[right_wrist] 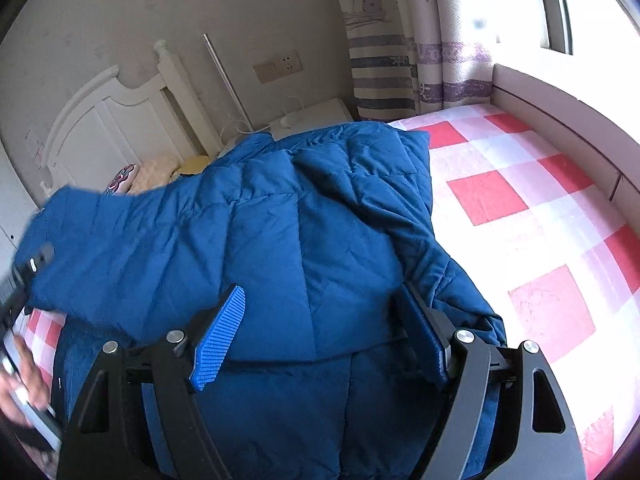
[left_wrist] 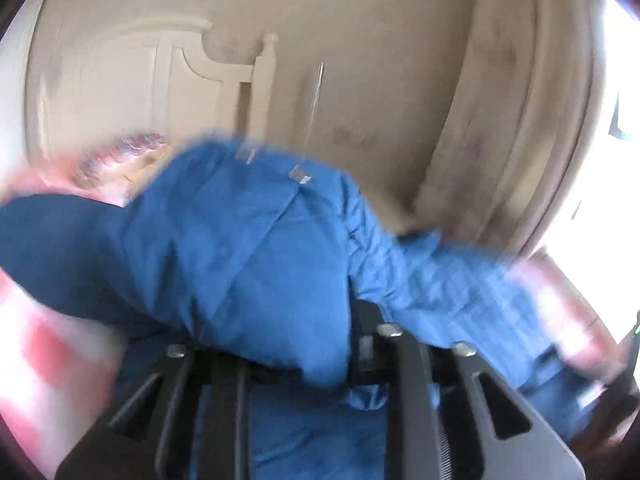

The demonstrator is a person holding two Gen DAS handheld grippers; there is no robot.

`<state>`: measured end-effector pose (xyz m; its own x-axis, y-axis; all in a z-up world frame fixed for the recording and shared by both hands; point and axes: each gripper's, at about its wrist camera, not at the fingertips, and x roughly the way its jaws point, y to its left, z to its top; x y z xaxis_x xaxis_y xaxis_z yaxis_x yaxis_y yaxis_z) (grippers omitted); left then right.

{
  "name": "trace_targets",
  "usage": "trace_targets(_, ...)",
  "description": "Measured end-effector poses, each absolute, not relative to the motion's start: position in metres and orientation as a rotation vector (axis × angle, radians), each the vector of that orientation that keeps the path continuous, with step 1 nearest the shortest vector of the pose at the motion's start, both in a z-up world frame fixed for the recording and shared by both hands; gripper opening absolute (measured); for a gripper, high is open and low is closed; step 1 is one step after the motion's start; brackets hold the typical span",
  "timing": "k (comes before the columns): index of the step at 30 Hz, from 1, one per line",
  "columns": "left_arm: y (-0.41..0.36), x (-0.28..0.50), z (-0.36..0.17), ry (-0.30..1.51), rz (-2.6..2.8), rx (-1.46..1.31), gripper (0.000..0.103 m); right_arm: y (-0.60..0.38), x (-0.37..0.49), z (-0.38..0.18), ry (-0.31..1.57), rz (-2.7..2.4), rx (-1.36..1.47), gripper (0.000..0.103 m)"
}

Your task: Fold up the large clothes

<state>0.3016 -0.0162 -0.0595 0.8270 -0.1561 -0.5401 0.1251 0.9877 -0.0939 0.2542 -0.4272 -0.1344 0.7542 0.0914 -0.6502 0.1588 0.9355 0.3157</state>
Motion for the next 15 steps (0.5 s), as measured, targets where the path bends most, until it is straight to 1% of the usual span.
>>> trace_targets(1,-0.020,0.309,-0.071,0.660,-0.136,-0.035,0.064,-0.429,0.254,-0.135,0.721,-0.035,0.377,0.075)
trace_targets(2,-0.013,0.321,-0.086,0.758,-0.126,-0.076,0.076,-0.429,0.254,-0.135,0.720,-0.034,0.382,0.075)
trace_targets(4,0.008,0.334,-0.105,0.845,-0.096,-0.214,0.075,-0.429,0.253,-0.135,0.718,-0.037,0.380,0.075)
trace_targets(5,0.026,0.339,-0.113,0.880,-0.110,-0.340,0.078,-0.429,0.253,-0.135,0.717,-0.038,0.380,0.075)
trace_targets(7,0.048,0.333,-0.116,0.838,-0.158,-0.519,0.085,-0.429,0.252,-0.135,0.718,-0.036,0.383,0.075)
trace_targets(8,0.058,0.337,-0.115,0.846,-0.177,-0.582,0.080,-0.429,0.253,-0.135,0.721,-0.037,0.382,0.075)
trace_targets(9,0.059,0.338,-0.117,0.851,-0.191,-0.599,0.072,-0.429,0.253,-0.135,0.722,-0.037,0.381,0.075)
trace_targets(10,0.062,0.341,-0.118,0.856,-0.201,-0.592,0.041,-0.429,0.253,-0.135,0.723,-0.038,0.379,0.075)
trace_targets(11,0.062,0.344,-0.123,0.864,-0.207,-0.567,0.028,-0.429,0.253,-0.135,0.722,-0.039,0.378,0.075)
trace_targets(13,0.056,0.348,-0.125,0.862,-0.226,-0.522,0.021,-0.430,0.252,-0.134,0.714,-0.037,0.381,0.075)
trace_targets(15,0.058,0.331,-0.123,0.807,-0.208,-0.436,0.018,-0.430,0.248,-0.132,0.690,-0.032,0.381,0.075)
